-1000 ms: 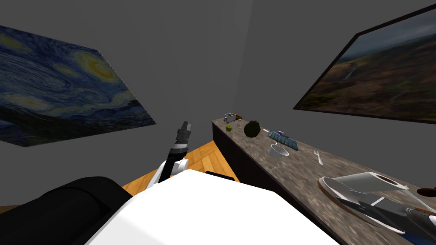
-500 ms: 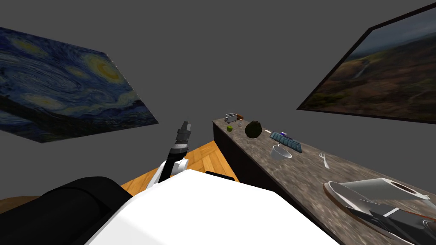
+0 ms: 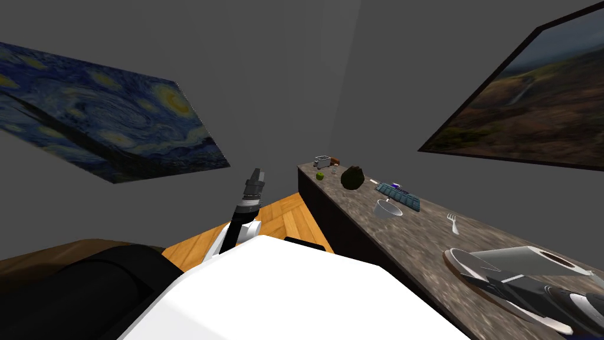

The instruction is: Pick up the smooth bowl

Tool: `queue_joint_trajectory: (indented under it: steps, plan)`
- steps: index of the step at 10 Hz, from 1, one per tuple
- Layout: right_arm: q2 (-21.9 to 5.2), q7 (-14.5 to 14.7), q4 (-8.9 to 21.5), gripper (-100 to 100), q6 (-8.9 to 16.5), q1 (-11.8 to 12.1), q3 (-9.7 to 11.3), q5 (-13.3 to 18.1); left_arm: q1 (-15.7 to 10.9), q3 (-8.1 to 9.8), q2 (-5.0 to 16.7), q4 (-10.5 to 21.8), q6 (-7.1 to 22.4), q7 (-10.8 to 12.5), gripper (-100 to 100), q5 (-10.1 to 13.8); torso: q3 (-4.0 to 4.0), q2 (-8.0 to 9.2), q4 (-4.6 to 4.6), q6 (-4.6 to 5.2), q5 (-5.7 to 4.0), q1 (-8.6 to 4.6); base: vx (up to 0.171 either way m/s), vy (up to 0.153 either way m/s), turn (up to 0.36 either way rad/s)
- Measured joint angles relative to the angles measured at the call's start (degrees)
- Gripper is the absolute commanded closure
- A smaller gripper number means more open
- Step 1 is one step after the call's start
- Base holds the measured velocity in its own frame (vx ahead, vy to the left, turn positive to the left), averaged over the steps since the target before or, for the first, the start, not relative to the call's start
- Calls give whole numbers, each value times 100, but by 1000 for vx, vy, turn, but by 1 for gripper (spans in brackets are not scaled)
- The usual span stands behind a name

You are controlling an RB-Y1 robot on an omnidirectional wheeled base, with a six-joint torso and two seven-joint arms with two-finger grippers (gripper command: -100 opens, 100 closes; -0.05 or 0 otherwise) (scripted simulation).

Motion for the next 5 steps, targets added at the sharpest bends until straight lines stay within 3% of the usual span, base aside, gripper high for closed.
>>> queue_joint_trajectory:
  steps: [2, 3, 4, 5]
  plan:
    - [39, -249, -9, -100, 15, -166, -1, 278, 2, 0, 0, 0, 0, 0, 0, 0, -14, -27, -5, 5, 2, 3, -58, -18, 56]
    - [134, -368, 136, -100, -44, -398, 21, 472, 1, 0, 0, 0, 0, 0, 0, 0, -15, -25, -6, -2, 2, 6, -95, -32, 81]
    - [161, -504, 92, -100, -22, -454, 10, 629, 1, 0, 0, 0, 0, 0, 0, 0, -11, -20, -4, 3, 2, 1, -144, -34, 151]
    - [251, -663, 129, -100, 1, -653, 30, 822, 0, 0, 0, 0, 0, 0, 0, 0, -4, -6, -2, -2, 1, -1, -122, -43, 67]
